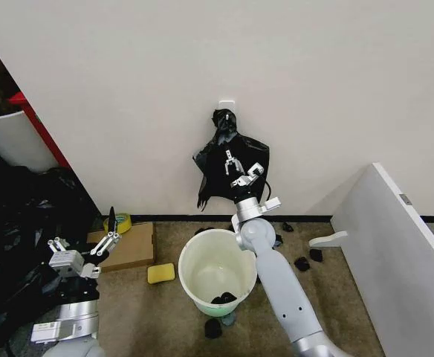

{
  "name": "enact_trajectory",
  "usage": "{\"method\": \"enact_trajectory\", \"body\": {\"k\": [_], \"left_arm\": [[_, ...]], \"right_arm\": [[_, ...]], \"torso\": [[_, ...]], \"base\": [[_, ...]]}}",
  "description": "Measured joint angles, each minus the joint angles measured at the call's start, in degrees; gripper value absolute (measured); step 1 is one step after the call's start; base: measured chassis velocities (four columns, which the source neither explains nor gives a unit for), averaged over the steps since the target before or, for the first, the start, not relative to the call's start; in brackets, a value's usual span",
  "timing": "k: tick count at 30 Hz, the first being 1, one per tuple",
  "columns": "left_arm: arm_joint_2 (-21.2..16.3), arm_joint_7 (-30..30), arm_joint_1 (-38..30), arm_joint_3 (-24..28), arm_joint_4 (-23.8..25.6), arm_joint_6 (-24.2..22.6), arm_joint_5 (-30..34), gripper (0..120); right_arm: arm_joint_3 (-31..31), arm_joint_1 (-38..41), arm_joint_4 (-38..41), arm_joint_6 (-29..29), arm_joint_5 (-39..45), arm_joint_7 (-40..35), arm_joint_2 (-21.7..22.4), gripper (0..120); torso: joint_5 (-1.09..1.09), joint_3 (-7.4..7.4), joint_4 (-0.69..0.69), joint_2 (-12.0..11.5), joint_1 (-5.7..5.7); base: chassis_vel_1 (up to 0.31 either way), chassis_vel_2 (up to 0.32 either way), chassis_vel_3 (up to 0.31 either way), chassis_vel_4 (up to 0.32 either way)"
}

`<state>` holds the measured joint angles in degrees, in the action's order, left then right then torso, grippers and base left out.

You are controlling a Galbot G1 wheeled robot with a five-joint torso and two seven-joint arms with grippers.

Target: Place the garbage bag over the trash bin.

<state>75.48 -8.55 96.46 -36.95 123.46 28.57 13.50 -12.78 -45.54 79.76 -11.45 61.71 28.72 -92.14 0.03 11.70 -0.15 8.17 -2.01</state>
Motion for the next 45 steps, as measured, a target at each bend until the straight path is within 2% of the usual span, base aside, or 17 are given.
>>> {"method": "enact_trajectory", "body": {"k": [4,9,13,19,23,24,25,26,32,34,35,40,45], "left_arm": [[-0.05,-0.55,-0.11,0.00,-0.23,0.12,0.07,100],[-0.20,-1.42,-0.41,-0.03,-1.05,0.64,0.21,100],[-0.30,-1.51,-0.72,0.08,-1.27,0.72,0.24,100],[-0.25,-1.51,-0.66,0.47,-1.50,0.74,-0.05,100],[-0.07,-1.60,-0.52,0.34,-1.51,0.72,-0.23,100],[-0.07,-1.60,-0.52,0.34,-1.51,0.72,-0.23,100],[0.09,-1.66,-0.33,0.33,-1.49,0.56,-0.53,100],[0.09,-1.66,-0.33,0.33,-1.49,0.56,-0.53,100],[0.54,-1.92,-0.09,0.21,-1.48,0.38,-1.17,100],[0.58,-2.01,0.00,0.14,-1.47,0.38,-1.24,100],[0.60,-2.07,0.05,0.07,-1.47,0.37,-1.28,100],[0.68,-2.14,0.05,0.02,-1.47,0.36,-1.38,100],[0.74,-2.14,0.00,0.20,-1.70,0.35,-1.68,100]], "right_arm": [[0.69,-2.34,1.76,-0.12,-1.03,1.32,0.13,0],[0.48,-7.33,3.94,-0.32,-1.66,3.68,3.32,0],[0.44,-8.43,4.14,-0.35,-2.19,3.93,4.20,0],[0.28,-6.61,3.72,-0.40,1.13,-2.19,3.06,1],[0.35,-4.14,3.86,-0.38,5.99,-7.94,1.53,18],[0.35,-4.14,3.86,-0.38,5.99,-7.94,1.53,18],[0.37,-2.22,2.97,-0.36,7.87,-8.89,0.66,26],[0.37,-2.22,2.97,-0.36,7.87,-8.89,0.66,26],[0.67,1.55,-0.49,-0.33,8.25,-7.94,0.05,52],[0.74,2.14,-1.26,-0.33,8.07,-7.53,0.12,56],[0.73,2.44,-1.64,-0.34,8.00,-7.34,0.17,56],[0.67,2.49,-2.16,-0.40,7.37,-6.36,0.22,36],[0.71,2.62,-3.71,-0.64,6.21,-5.55,0.18,24]], "torso": [[0.01,0.00,0.01,0.00,0.00],[0.02,0.00,-0.02,0.00,0.01],[0.00,0.00,-0.02,0.00,0.01],[0.01,0.00,0.00,0.00,0.01],[0.00,0.00,0.00,0.00,0.00],[0.00,0.00,0.00,0.00,0.00],[0.00,0.00,0.01,0.00,0.00],[0.00,0.00,0.01,0.00,0.00],[0.00,0.00,0.00,0.00,0.00],[0.00,0.00,0.01,0.00,0.00],[0.00,0.00,0.01,0.00,0.00],[0.00,0.00,0.00,0.00,0.00],[0.01,0.00,-0.01,0.00,0.00]], "base": [[0.000,0.000,0.000,0.000],[0.000,0.000,0.000,0.000],[0.000,0.000,0.000,0.000],[0.000,0.000,0.000,0.000],[0.000,0.000,0.000,0.000],[0.000,0.000,0.000,0.000],[0.000,0.000,0.000,0.000],[0.000,0.000,0.000,0.000],[0.000,0.000,0.000,0.000],[0.000,0.000,0.000,0.000],[0.000,0.000,0.000,0.000],[0.000,0.000,0.000,0.000],[0.000,0.000,0.000,0.000]]}}
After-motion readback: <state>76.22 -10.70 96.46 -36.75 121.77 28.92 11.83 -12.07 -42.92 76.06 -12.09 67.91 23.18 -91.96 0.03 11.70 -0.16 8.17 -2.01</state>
